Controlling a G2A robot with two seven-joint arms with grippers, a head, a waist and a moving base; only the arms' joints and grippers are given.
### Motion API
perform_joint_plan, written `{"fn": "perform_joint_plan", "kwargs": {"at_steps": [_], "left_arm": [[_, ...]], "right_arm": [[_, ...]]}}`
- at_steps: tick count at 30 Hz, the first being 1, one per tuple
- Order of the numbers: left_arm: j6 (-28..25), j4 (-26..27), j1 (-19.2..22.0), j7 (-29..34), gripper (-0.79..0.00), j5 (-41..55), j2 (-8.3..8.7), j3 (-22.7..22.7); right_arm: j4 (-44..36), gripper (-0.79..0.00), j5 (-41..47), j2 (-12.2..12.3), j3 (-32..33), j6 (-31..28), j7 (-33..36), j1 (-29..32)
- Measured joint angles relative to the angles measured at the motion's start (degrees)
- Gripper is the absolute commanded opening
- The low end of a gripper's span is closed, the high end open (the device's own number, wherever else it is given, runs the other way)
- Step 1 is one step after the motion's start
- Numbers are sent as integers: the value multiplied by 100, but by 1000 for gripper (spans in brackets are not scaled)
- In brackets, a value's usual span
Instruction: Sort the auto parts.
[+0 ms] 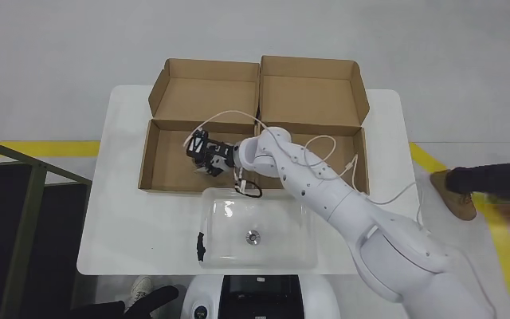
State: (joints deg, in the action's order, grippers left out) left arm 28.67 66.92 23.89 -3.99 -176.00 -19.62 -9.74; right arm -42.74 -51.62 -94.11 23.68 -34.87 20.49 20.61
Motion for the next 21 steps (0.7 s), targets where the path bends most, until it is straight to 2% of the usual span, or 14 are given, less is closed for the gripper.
{"fn": "perform_joint_plan", "kwargs": {"at_steps": [8, 13, 17, 21], "left_arm": [[0, 0, 0, 0, 0, 0, 0, 0], [0, 0, 0, 0, 0, 0, 0, 0], [0, 0, 0, 0, 0, 0, 0, 0], [0, 0, 0, 0, 0, 0, 0, 0]], "right_arm": [[-298, 0, -214, 53, 201, -120, -33, -2], [-852, 0, -310, 174, 440, -185, 127, 55], [-1626, 0, -414, 339, 704, -107, 543, 216], [-2816, 0, -568, 595, 1090, 85, 1178, 663]]}}
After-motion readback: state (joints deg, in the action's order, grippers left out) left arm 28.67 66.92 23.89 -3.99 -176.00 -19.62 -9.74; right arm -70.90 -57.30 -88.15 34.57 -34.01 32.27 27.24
